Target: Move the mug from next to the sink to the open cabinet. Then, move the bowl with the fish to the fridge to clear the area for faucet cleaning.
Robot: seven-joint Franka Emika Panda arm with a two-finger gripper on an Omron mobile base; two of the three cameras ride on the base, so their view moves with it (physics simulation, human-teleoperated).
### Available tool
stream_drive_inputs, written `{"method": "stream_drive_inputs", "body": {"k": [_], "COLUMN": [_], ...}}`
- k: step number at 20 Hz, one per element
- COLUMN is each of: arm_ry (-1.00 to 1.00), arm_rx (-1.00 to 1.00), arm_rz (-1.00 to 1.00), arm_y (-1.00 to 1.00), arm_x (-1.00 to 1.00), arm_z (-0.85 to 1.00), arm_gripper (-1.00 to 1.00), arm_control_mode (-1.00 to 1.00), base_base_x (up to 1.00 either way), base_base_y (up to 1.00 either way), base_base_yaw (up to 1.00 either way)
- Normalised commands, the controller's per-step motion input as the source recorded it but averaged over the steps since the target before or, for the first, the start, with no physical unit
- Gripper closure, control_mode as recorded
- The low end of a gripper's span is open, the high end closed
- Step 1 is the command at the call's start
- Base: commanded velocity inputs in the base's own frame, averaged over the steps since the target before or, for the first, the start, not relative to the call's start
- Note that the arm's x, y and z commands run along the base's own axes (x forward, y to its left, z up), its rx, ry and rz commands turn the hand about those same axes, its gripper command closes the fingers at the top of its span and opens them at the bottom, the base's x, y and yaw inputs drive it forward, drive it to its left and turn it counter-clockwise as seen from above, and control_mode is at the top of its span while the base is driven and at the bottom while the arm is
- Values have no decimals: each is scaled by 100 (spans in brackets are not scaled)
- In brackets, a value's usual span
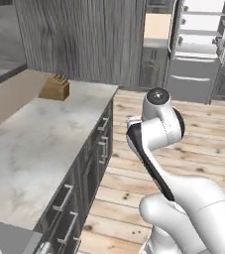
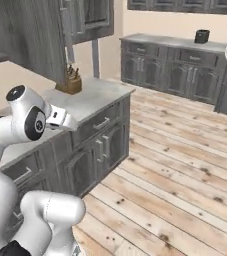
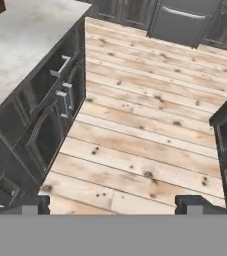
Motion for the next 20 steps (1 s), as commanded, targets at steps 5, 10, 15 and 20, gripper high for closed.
{"method": "stream_drive_inputs", "body": {"k": [5,10,15,20], "arm_ry": [0,0,0,0], "arm_rx": [0,0,0,0], "arm_rz": [0,0,0,0], "arm_y": [0,0,0,0], "arm_x": [0,0,0,0], "arm_z": [0,0,0,0], "arm_gripper": [-100,-100,-100,-100], "arm_control_mode": [100,100,100,100], "base_base_x": [-39,-30,13,75], "base_base_y": [34,11,-12,-9], "base_base_yaw": [-96,-95,-84,-63]}}
